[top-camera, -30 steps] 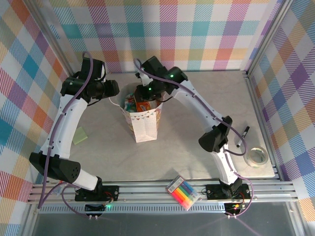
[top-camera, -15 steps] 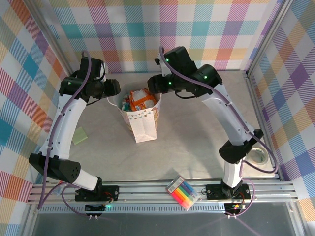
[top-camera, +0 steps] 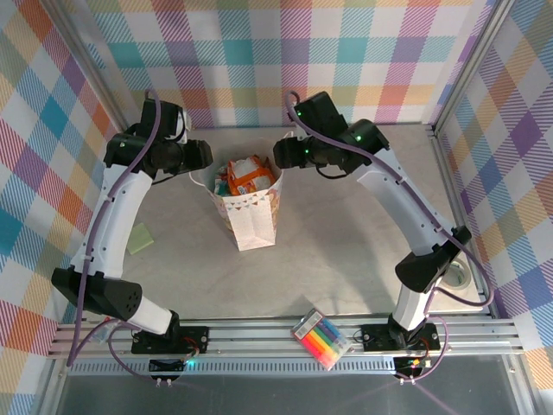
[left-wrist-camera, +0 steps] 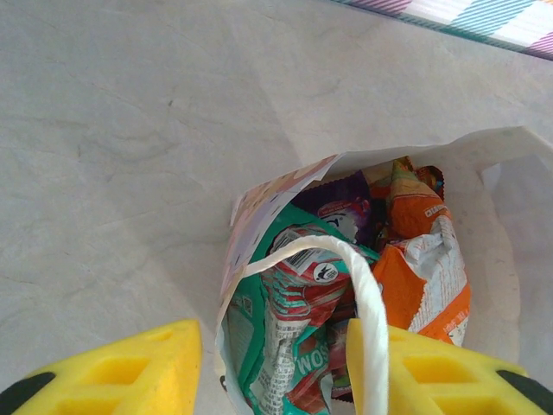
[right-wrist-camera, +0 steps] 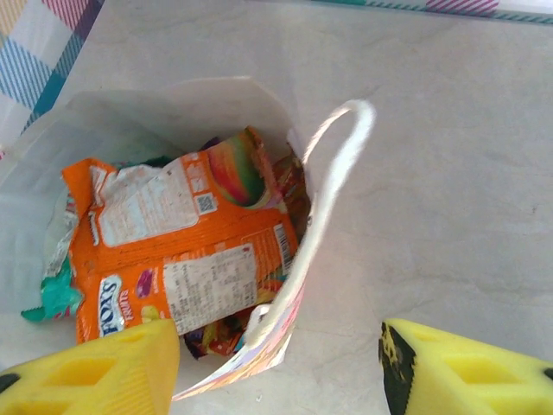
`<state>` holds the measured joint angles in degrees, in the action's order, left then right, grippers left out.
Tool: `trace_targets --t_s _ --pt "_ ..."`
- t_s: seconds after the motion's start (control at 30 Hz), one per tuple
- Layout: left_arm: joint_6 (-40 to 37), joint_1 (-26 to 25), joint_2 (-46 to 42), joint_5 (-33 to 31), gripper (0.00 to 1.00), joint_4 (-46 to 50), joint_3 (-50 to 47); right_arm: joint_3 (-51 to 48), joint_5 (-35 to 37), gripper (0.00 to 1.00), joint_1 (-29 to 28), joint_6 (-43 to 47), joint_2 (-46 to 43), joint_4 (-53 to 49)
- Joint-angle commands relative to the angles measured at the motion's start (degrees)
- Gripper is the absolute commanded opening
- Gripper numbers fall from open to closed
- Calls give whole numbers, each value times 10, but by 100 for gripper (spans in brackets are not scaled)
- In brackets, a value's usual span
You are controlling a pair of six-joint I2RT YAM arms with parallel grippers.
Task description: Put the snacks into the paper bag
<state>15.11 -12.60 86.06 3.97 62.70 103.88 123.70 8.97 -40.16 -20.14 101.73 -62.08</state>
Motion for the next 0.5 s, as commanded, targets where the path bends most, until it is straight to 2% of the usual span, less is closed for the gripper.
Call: trace_targets --t_s 0.0,0.03,0.1,0.13,0.2,0.23,0.37,0.47 --pt "-6 7 11 15 44 8 19 -4 -17 58 14 -10 -13 41" --pt "-5 6 14 18 41 7 21 0 -27 53 17 -9 -6 45" --pt "-2 3 24 24 31 6 30 16 -40 38 21 -5 13 50" --pt "-2 0 29 25 27 7 35 26 -43 28 21 -2 23 50" --pt "-4 -13 42 31 18 7 52 50 -47 3 24 4 42 45" --pt "-5 -20 47 32 15 8 60 58 -49 0 25 7 47 44" --pt "-4 -42 79 33 0 10 112 82 -67 0 37 14 55 43" --pt "-1 -54 113 44 0 10 169 97 -72 0 51 22 56 40"
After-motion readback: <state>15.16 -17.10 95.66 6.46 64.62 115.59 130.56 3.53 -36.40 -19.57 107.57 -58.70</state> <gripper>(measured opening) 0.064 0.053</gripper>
